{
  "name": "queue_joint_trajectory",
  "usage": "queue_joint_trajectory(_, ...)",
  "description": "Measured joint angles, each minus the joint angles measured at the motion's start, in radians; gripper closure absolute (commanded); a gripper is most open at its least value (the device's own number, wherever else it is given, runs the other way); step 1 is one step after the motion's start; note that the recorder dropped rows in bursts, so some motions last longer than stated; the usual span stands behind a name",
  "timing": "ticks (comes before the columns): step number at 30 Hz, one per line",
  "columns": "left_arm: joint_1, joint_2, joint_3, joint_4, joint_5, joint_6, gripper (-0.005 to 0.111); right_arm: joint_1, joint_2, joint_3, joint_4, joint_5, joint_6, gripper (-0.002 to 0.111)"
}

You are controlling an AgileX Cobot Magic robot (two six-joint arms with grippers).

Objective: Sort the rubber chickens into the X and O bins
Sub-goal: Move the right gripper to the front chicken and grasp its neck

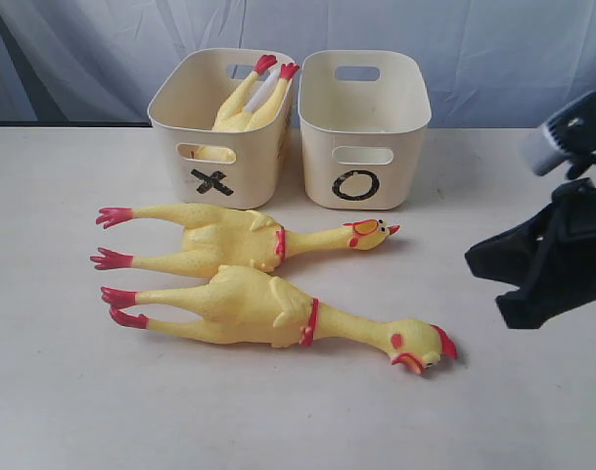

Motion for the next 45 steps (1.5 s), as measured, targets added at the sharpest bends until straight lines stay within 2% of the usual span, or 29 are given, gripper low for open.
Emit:
queue_joint_trajectory(6, 0.0, 0.0, 0.006, -0.077, 0.056, 0.067, 0.107, 0.102, 0.12, -0.025, -0.122, -0.088, -0.012, 0.108)
queue_joint_trajectory(10, 0.0, 0.0, 0.043, -0.183, 0.058, 0.143, 0.107, 0.156, 0.193, -0.05, -0.188, -0.121, -0.012, 0.108)
queue_joint_trajectory(13, 0.0, 0.0, 0.058, -0.257, 0.06, 0.201, 0.107, 0.189, 0.243, -0.07, -0.207, -0.149, -0.014, 0.108)
queue_joint_trajectory(17, 0.0, 0.0, 0.059, -0.284, 0.058, 0.218, 0.107, 0.224, 0.301, -0.099, -0.215, -0.173, -0.014, 0.107)
queue_joint_trajectory(21, 0.0, 0.0, 0.059, -0.29, 0.05, 0.218, 0.107, 0.26, 0.366, -0.13, -0.233, -0.185, -0.014, 0.089)
queue_joint_trajectory(25, 0.0, 0.0, 0.059, -0.29, 0.047, 0.218, 0.107, 0.294, 0.423, -0.147, -0.237, -0.199, -0.014, 0.058)
queue_joint_trajectory(27, 0.0, 0.0, 0.059, -0.29, 0.046, 0.218, 0.107, 0.307, 0.447, -0.154, -0.249, -0.203, -0.018, 0.051)
queue_joint_trajectory(35, 0.0, 0.0, 0.059, -0.288, 0.046, 0.218, 0.107, 0.373, 0.524, -0.156, -0.38, -0.243, -0.033, 0.054)
queue_joint_trajectory(45, 0.0, -0.007, 0.059, -0.288, 0.046, 0.218, 0.107, 0.379, 0.602, -0.156, -0.409, -0.333, -0.037, 0.054)
